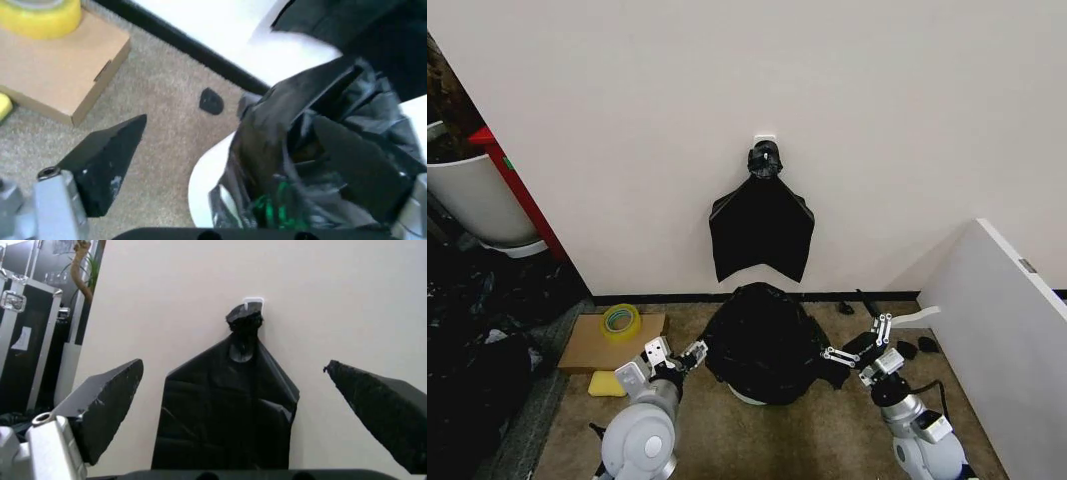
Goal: Place the garbage bag over the trash bin.
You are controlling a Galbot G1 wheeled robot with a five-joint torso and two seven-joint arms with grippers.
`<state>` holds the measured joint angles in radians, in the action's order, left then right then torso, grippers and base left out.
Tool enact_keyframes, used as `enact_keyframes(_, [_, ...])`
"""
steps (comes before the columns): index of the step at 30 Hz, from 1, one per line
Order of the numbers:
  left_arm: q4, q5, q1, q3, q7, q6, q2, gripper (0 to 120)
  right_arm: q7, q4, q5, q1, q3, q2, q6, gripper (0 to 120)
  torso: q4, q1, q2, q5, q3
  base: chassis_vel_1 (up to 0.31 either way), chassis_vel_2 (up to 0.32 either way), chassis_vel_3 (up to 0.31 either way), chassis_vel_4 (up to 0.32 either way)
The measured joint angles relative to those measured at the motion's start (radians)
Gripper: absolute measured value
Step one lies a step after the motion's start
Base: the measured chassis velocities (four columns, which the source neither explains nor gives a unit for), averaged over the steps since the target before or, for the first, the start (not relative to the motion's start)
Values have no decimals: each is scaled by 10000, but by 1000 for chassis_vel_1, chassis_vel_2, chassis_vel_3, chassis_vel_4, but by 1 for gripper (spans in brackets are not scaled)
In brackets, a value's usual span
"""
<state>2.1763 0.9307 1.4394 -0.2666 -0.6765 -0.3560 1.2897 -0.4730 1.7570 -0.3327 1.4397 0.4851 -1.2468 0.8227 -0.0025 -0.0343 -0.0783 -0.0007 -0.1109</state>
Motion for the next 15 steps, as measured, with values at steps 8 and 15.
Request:
enact_keyframes(8, [997, -2782, 420, 16, 1561, 2302, -192, 100, 2017, 164, 1198, 142, 53, -227, -2, 100, 0, 0, 0, 1, 0, 0, 0, 0, 0])
enact_keyframes(15, [-652, -6759, 412, -71, 5353, 6564, -500, 100, 6218, 723, 3414, 433, 81, -378, -1420, 100, -3, 0, 0, -2, -1, 0, 0, 0, 0])
